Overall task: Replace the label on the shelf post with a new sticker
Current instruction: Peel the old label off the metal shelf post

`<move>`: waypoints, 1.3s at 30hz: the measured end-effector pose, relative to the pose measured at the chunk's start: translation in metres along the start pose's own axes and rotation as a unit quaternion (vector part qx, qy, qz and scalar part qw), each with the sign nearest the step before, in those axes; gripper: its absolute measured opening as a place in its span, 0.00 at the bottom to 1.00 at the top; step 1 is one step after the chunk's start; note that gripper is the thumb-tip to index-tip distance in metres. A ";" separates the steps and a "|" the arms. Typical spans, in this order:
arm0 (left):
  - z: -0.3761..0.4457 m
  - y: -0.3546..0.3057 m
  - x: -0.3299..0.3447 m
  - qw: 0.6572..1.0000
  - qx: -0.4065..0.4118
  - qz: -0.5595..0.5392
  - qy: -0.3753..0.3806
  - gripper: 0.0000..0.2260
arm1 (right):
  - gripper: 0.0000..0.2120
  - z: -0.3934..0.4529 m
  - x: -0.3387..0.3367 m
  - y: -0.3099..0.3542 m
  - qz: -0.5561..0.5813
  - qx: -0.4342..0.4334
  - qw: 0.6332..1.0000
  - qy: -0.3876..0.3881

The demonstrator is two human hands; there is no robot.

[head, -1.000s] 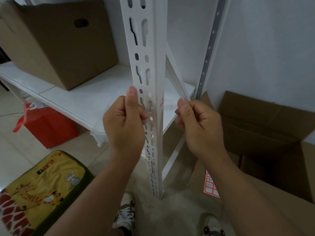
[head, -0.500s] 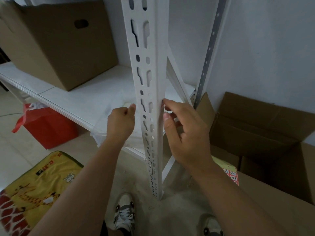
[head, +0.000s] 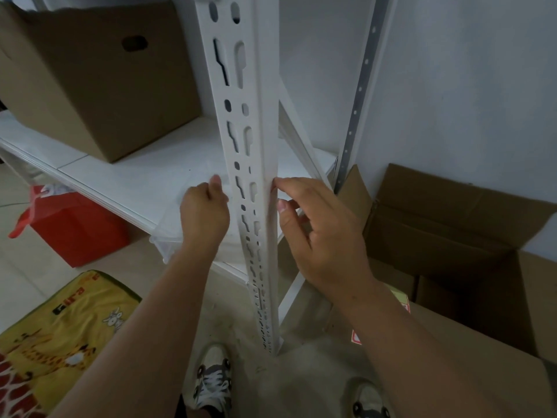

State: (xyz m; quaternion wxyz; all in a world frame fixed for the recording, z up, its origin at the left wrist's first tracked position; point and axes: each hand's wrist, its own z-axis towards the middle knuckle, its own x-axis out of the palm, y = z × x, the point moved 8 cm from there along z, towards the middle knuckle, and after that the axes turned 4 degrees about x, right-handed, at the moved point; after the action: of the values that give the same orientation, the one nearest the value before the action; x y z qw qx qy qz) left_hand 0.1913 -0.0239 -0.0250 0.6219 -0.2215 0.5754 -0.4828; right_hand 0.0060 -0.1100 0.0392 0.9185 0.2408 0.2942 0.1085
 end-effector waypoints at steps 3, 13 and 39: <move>-0.007 -0.013 0.005 0.990 -0.003 -0.139 0.012 0.06 | 0.12 0.000 0.000 0.001 -0.002 0.002 1.000 -0.013; -0.049 -0.032 0.020 0.931 -0.134 -0.341 0.001 0.22 | 0.09 0.003 0.001 0.003 -0.009 -0.002 0.999 -0.040; -0.076 -0.090 0.010 0.958 0.208 -0.123 -0.154 0.35 | 0.07 -0.004 0.001 -0.034 0.192 0.212 0.957 -0.054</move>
State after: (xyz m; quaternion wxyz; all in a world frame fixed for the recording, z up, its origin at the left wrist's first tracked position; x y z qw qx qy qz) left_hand 0.0884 -0.0502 0.0268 0.6708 -0.2277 0.3277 -0.6251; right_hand 0.0064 -0.1371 0.0185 0.8228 0.4875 0.2087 0.2043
